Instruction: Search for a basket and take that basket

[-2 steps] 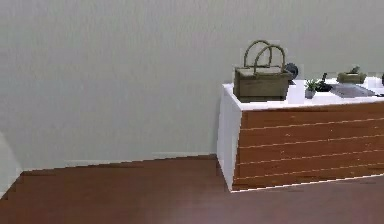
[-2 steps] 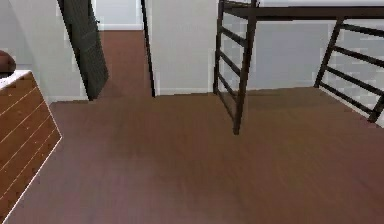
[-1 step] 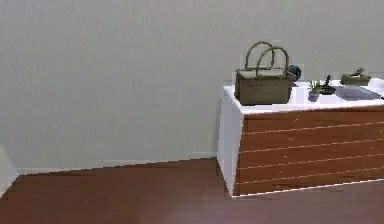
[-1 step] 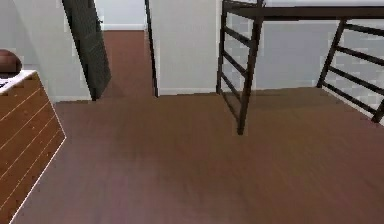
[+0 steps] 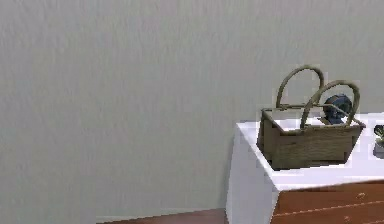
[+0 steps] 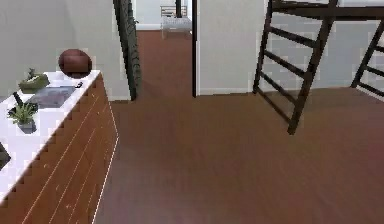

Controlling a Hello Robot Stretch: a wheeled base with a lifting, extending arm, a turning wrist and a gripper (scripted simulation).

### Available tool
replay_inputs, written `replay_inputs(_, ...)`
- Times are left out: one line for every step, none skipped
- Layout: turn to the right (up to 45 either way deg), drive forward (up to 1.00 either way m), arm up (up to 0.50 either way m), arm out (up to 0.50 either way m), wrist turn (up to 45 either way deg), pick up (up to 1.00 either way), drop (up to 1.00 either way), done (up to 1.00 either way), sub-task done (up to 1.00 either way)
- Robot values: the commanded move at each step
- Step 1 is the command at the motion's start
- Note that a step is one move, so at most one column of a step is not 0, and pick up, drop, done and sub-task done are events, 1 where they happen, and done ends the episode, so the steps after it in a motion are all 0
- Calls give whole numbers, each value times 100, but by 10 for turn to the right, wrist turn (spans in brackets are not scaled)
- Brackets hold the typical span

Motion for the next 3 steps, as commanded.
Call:
replay_inputs(-450,0,0,0,0,0,0,0,0)
replay_inputs(-120,0,0,0,0,0,0,0,0)
replay_inputs(0,0,50,0,0,0,0,0,0)
